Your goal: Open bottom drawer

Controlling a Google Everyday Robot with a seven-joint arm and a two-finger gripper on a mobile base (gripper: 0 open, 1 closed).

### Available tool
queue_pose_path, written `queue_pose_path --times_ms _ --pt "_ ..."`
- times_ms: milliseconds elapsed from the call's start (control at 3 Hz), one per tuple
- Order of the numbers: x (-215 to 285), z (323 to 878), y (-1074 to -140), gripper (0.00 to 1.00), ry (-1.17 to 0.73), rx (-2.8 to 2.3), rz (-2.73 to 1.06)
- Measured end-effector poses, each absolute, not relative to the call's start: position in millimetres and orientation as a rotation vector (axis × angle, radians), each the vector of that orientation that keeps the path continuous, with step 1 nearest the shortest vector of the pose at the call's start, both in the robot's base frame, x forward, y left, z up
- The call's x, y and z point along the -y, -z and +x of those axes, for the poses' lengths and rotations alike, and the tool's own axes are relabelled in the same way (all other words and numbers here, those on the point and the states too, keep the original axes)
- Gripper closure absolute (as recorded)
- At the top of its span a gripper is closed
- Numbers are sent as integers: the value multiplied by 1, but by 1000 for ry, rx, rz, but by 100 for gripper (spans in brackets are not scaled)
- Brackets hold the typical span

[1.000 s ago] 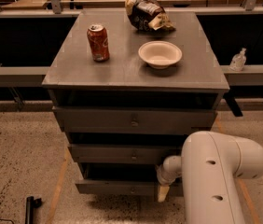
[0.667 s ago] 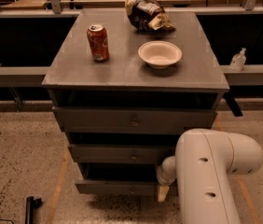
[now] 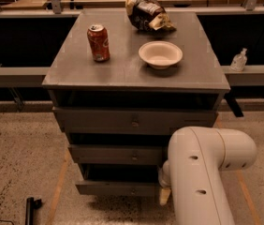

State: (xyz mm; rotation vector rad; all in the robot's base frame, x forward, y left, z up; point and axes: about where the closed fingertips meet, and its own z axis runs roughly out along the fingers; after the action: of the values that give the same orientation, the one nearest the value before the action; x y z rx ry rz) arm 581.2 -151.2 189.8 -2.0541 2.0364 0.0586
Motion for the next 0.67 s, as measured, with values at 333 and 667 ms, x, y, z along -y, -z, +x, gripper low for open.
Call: queue_pose_path --times_ms 333,667 --pt "155 569 -192 0 -64 -2091 -2028" --pt "156 554 -188 26 -108 -2134 -2003"
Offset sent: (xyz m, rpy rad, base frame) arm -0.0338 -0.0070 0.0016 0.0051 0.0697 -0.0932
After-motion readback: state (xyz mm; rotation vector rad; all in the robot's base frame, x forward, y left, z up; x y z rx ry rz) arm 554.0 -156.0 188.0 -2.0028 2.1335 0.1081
